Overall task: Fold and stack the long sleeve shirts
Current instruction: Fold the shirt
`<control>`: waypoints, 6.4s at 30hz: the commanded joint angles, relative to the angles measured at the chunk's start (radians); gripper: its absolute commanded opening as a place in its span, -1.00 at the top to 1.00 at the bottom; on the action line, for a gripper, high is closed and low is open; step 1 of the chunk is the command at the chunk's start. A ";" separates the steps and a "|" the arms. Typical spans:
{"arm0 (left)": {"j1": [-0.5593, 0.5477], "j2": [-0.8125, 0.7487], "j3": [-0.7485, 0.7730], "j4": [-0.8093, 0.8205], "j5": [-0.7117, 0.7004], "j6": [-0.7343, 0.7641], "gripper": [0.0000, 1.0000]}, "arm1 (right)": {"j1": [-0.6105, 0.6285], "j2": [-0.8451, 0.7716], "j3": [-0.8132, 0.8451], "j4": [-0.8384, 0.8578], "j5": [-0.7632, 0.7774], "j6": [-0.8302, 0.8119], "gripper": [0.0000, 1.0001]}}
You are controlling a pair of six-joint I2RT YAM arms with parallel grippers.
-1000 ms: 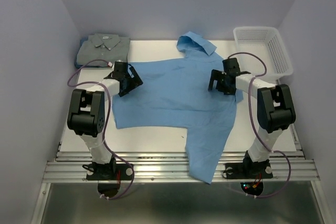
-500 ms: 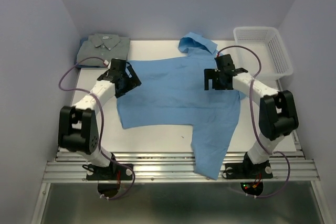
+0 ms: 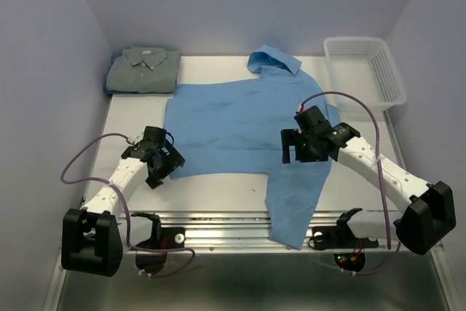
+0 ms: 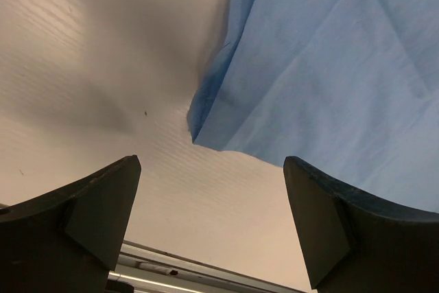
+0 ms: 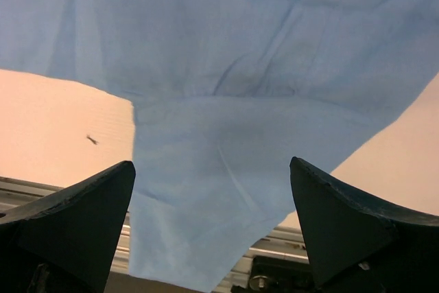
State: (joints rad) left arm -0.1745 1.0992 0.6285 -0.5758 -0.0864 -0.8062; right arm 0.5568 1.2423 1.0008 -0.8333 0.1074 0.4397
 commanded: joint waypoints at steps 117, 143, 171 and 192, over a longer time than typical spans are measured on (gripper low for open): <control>0.116 0.588 0.545 0.332 0.037 0.018 1.00 | -0.152 0.667 0.653 0.247 0.066 -0.740 0.99; 0.038 0.623 0.562 0.379 0.074 0.067 -0.97 | -0.254 0.272 0.176 0.399 0.044 -0.069 -1.00; 0.020 0.441 0.119 0.301 -0.042 0.053 -0.97 | -0.419 0.160 -0.419 0.530 -0.183 0.132 -1.00; -0.439 0.393 0.355 0.709 0.385 -0.016 -0.97 | -0.419 -0.087 -0.323 0.376 -0.272 0.044 -1.00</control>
State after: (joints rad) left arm -0.5320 1.3876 0.9318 0.0093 0.1749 -0.7761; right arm 0.1436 1.1656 0.6800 -0.4465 -0.1520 0.5079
